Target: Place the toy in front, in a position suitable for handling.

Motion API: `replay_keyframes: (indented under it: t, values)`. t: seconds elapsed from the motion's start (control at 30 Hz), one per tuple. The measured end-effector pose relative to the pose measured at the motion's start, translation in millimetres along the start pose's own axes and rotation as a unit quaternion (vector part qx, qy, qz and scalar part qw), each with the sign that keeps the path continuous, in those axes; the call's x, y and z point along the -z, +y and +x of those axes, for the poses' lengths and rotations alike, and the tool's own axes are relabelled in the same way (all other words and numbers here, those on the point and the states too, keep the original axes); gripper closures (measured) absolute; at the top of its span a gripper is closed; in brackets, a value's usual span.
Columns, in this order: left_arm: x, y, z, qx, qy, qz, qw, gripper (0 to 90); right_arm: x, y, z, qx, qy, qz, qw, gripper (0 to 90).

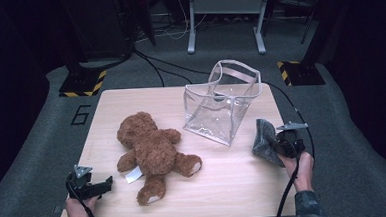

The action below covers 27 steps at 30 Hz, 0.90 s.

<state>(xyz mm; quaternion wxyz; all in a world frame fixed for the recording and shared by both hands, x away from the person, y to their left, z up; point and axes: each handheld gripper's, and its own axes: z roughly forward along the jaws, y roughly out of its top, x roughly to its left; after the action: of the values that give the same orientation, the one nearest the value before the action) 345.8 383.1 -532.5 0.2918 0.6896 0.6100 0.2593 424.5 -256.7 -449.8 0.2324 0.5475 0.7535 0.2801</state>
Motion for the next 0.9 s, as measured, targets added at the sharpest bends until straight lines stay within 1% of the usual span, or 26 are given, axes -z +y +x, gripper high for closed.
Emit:
replay_keyframes:
  t: [0.03, 0.07, 0.13, 0.17, 0.2, 0.23, 0.27, 0.33, 0.37, 0.4, 0.43, 0.47, 0.5, 0.53, 0.57, 0.6, 0.63, 0.67, 0.7, 0.73, 0.77, 0.8, 0.83, 0.87, 0.9]
  values:
    - [0.0, 0.0, 0.0, 0.0, 0.0, 0.0, 1.0, 0.6, -4.4, 1.1, -2.3, -0.002, 0.0, 0.006, 1.0, 76.7]
    - [0.0, 0.0, 0.0, 0.0, 0.0, 0.0, 1.0, 0.6, -6.7, 1.5, -2.8, -0.007, -0.002, 0.007, 0.9999, 76.6]
    - [0.0, 0.0, 0.0, 0.0, 0.0, 0.0, 1.0, 0.6, -8.8, 1.7, -4.6, -0.005, -0.004, 0.008, 0.9999, 76.4]
    - [0.0, 0.0, 0.0, 0.0, 0.0, 0.0, 1.0, 0.6, -13.2, 1.9, -6.9, -0.011, -0.003, 0.01, 0.9999, 76.0]
    - [0.0, 0.0, 0.0, 0.0, 0.0, 0.0, 1.0, 0.6, -13.2, 1.9, -6.9, -0.011, -0.003, 0.01, 0.9999, 76.0]
    - [0.0, 0.0, 0.0, 0.0, 0.0, 0.0, 1.0, 0.6, -17.4, 1.5, -8.0, -0.015, -0.004, 0.012, 0.9998, 75.2]
    - [0.0, -0.1, 0.0, 0.0, 0.0, 0.0, 1.0, 0.6, -19.4, 1.0, -8.7, -0.021, 0.002, 0.015, 0.9997, 74.8]
    - [0.0, 0.0, 0.0, 0.0, 0.0, 0.0, 1.0, 0.6, -22.0, 0.5, -9.5, -0.024, 0.004, 0.015, 0.9996, 74.3]
    - [0.0, 0.0, 0.0, 0.0, 0.0, 0.0, 1.0, 0.6, -25.1, -0.5, -8.6, -0.031, 0.007, 0.017, 0.9993, 72.9]
    - [0.0, 0.0, 0.0, 0.0, 0.0, 0.0, 1.0, 0.6, -28.4, -1.2, -8.7, -0.027, 0.006, 0.02, 0.9994, 70.1]
    - [0.0, 0.0, 0.0, 0.0, 0.0, 0.0, 1.0, 0.6, -39.0, -4.8, -7.8, -0.023, 0.011, 0.041, 0.9988, 62.4]
    - [0.0, -0.1, 0.0, 0.0, 0.0, 0.0, 1.0, 0.6, -44.5, -7.4, -5.8, -0.025, 0.004, 0.058, 0.998, 54.0]
    - [0.0, 0.0, 0.0, 0.0, 0.0, 0.0, 1.0, 0.6, -49.4, -9.5, -4.5, -0.026, -0.008, 0.072, 0.997, 42.9]
    - [0.0, 0.0, 0.0, 0.0, 0.0, 0.0, 1.0, 0.6, -49.4, -9.5, -4.5, -0.026, -0.008, 0.072, 0.997, 42.9]
    - [0.0, 0.0, 0.0, 0.0, 0.0, 0.0, 1.0, 0.6, -52.0, -11.0, -4.3, -0.03, -0.009, 0.074, 0.9967, 35.5]
    - [0.0, 0.0, 0.0, 0.0, 0.0, 0.0, 1.0, 0.6, -48.5, -11.8, -3.3, -0.037, -0.018, 0.063, 0.9972, 23.6]
    - [0.0, 0.0, 0.0, 0.0, 0.0, 0.0, 1.0, 0.6, -44.7, -11.3, -4.8, -0.035, -0.013, 0.053, 0.9979, 20.4]
    - [0.0, 0.0, 0.0, 0.0, 0.0, 0.0, 1.0, 0.6, -40.3, -10.1, -5.2, -0.04, -0.009, 0.044, 0.9982, 18.1]
    - [0.0, 0.0, 0.0, 0.0, 0.0, 0.0, 1.0, 0.6, -33.7, -8.6, -4.0, -0.04, -0.012, 0.035, 0.9985, 15.7]
    - [0.0, -0.1, 0.0, 0.0, 0.0, 0.0, 1.0, 0.6, -29.7, -7.6, -3.5, -0.039, -0.01, 0.031, 0.9987, 14.1]
    - [0.0, -0.1, 0.0, 0.0, 0.0, 0.0, 1.0, 0.6, -29.7, -7.6, -3.5, -0.039, -0.01, 0.031, 0.9987, 14.1]
    - [0.1, -0.1, 0.0, 0.0, 0.0, 0.0, 1.0, 0.6, -24.6, -6.4, -2.5, -0.043, -0.006, 0.027, 0.9987, 12.9]
    - [0.0, -0.1, 0.0, 0.0, 0.0, 0.0, 1.0, 0.6, -14.9, -4.9, -0.1, -0.035, 0.003, 0.019, 0.9992, 10.0]
    - [0.0, -0.1, 0.0, 0.0, 0.0, 0.0, 1.0, 0.7, -10.9, -4.6, 0.9, -0.033, 0.008, 0.011, 0.9994, 8.6]
    - [0.1, -0.1, 0.0, 0.0, 0.0, -0.001, 1.0, 0.7, -7.1, -4.4, 3.5, -0.037, 0.014, 0.01, 0.9992, 7.3]
